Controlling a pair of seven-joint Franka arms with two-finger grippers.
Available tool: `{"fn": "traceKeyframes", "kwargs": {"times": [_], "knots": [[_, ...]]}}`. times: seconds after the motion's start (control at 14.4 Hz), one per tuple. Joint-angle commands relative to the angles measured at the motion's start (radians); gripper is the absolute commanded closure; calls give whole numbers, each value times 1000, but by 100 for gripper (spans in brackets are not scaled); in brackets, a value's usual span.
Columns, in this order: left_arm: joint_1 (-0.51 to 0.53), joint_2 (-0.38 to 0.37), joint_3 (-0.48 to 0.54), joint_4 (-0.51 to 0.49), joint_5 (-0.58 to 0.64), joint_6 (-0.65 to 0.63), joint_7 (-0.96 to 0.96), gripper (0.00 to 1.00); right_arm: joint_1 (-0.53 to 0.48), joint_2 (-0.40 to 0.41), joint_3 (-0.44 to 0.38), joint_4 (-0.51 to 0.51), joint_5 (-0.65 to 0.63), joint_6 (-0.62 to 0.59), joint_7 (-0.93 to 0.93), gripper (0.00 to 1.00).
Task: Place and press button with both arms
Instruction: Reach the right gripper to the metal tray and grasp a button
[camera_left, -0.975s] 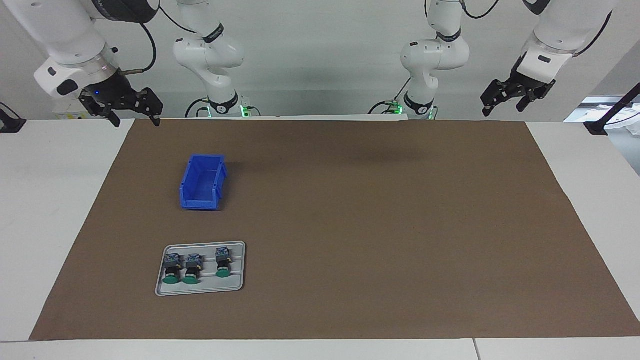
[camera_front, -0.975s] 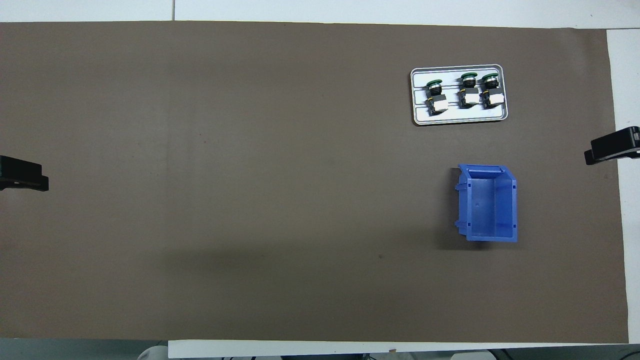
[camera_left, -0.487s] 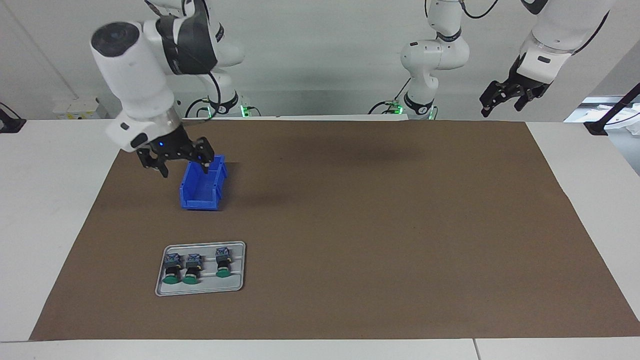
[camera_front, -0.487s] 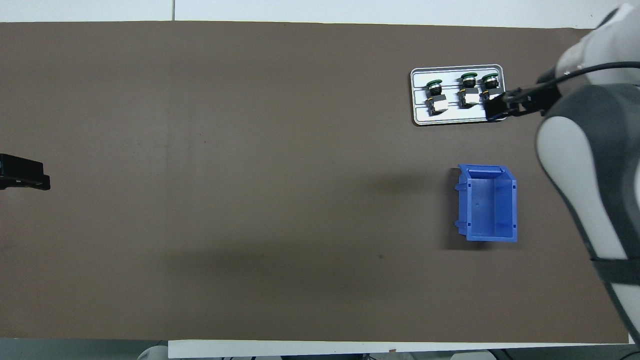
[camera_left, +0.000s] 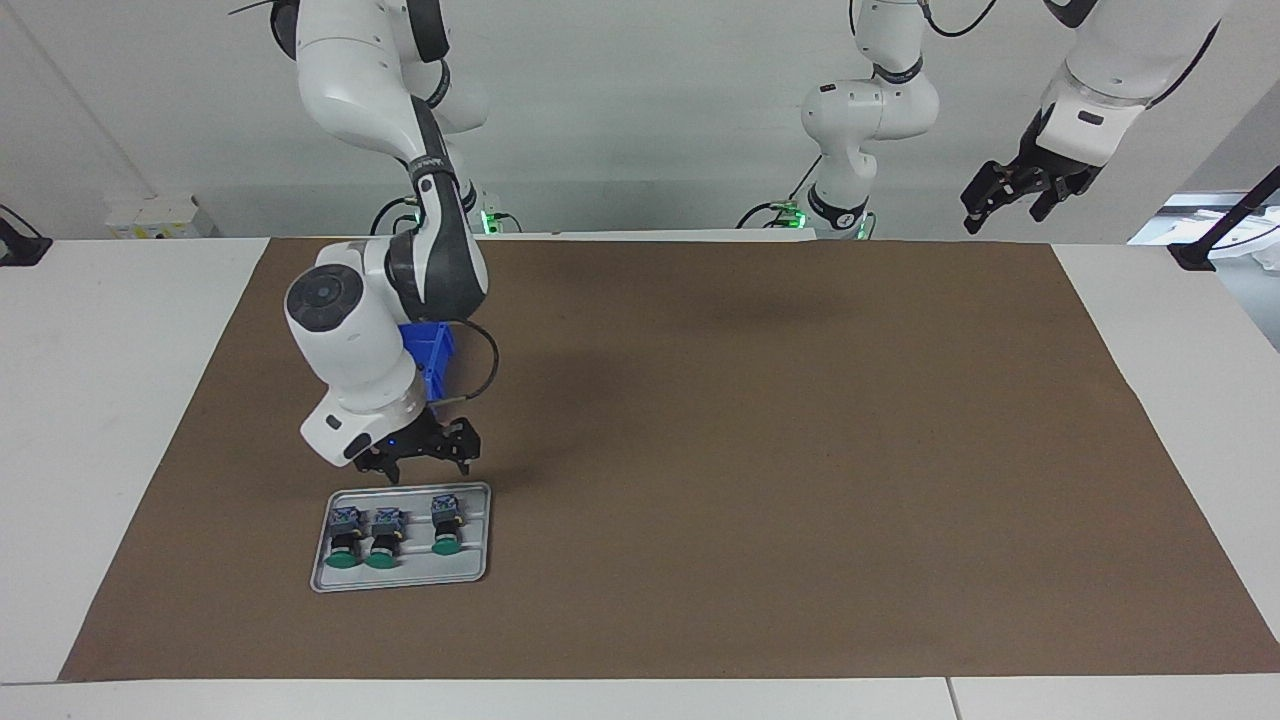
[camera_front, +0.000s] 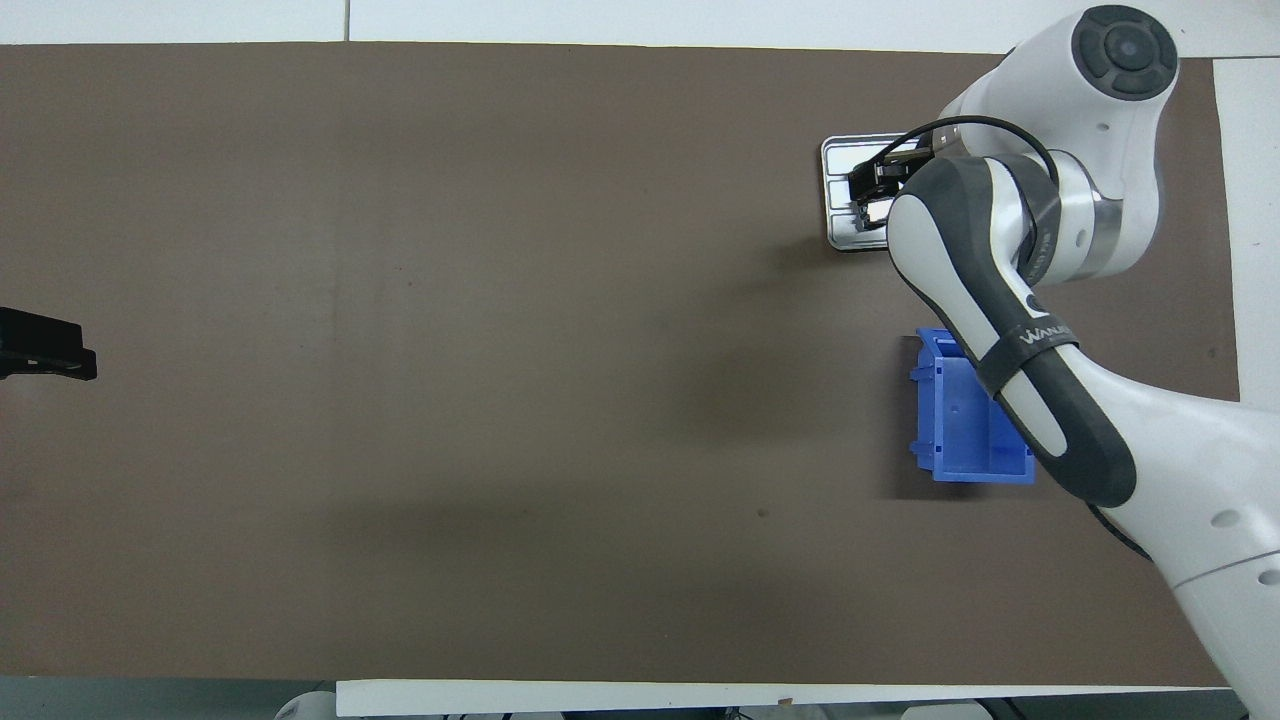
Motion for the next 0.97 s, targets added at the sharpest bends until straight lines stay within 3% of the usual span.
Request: {"fn": "traceKeyframes", "kwargs": {"times": [0.0, 0.35, 0.49, 0.91], "knots": [[1, -17, 2, -9, 14, 5, 0, 0, -3, 33, 1, 4, 21, 36, -17, 5], [-6, -26, 2, -22, 14, -4, -9, 0, 0, 73, 1, 3, 19, 102, -38, 8], [-9, -26, 2, -22, 14, -9, -12, 0, -1, 75, 1, -43, 15, 169, -76, 10], [0, -26, 2, -20, 14, 2, -12, 0, -7, 75, 1, -89, 10, 204, -102, 23]]}}
